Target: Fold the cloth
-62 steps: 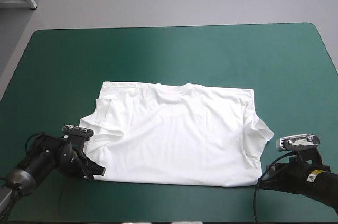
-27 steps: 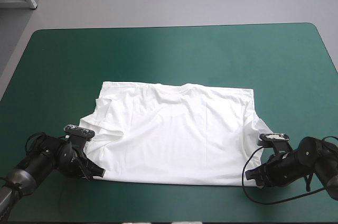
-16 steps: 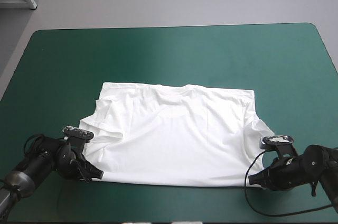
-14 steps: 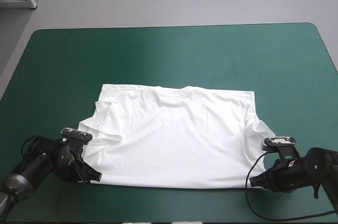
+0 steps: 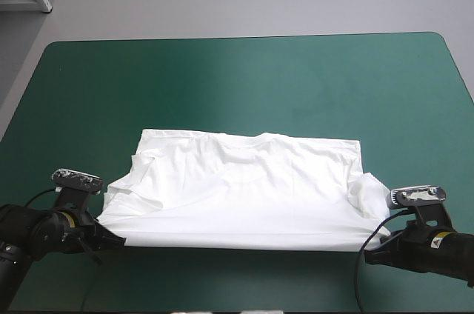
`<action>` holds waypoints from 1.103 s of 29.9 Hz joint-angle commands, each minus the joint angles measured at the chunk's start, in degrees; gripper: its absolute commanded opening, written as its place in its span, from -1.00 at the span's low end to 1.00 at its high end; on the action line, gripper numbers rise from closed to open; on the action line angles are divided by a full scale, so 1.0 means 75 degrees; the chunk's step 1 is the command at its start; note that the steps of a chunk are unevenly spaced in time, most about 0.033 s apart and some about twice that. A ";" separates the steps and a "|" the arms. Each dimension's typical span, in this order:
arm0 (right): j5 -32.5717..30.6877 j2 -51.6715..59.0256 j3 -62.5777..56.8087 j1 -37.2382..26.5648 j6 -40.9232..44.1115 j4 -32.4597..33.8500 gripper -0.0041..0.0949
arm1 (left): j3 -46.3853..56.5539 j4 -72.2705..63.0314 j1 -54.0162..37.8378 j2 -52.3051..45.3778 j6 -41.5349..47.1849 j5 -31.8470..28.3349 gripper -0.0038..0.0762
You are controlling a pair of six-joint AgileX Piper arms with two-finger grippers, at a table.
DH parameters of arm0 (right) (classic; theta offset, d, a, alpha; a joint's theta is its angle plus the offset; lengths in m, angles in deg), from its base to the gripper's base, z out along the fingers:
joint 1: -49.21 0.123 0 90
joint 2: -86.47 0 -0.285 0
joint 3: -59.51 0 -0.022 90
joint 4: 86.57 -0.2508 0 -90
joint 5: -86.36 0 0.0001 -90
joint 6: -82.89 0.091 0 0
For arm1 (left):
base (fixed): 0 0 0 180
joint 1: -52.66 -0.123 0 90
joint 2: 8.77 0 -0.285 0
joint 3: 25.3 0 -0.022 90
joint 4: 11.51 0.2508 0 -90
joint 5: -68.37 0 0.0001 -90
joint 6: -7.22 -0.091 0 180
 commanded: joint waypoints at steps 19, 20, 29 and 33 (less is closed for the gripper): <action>0.2859 -0.2485 0.1208 -0.0056 -0.0576 0.0109 -0.95 | -0.1098 0.0275 0.0002 0.2463 0.0670 -0.4915 -0.86; 0.3046 -0.2688 0.1208 -0.0056 -0.0634 0.0109 -0.95 | -0.1213 0.0275 0.0002 0.2638 0.0726 -0.5082 -0.86; 0.3783 -0.4203 0.1798 -0.0056 -0.1193 -0.0240 -0.95 | -0.2152 0.0502 0.0002 0.3953 0.0726 -0.5503 -0.86; 0.3886 -0.4671 0.2299 -0.0056 -0.1229 -0.0240 -0.95 | -0.2309 0.0624 0.0002 0.4302 0.0847 -0.5829 -0.86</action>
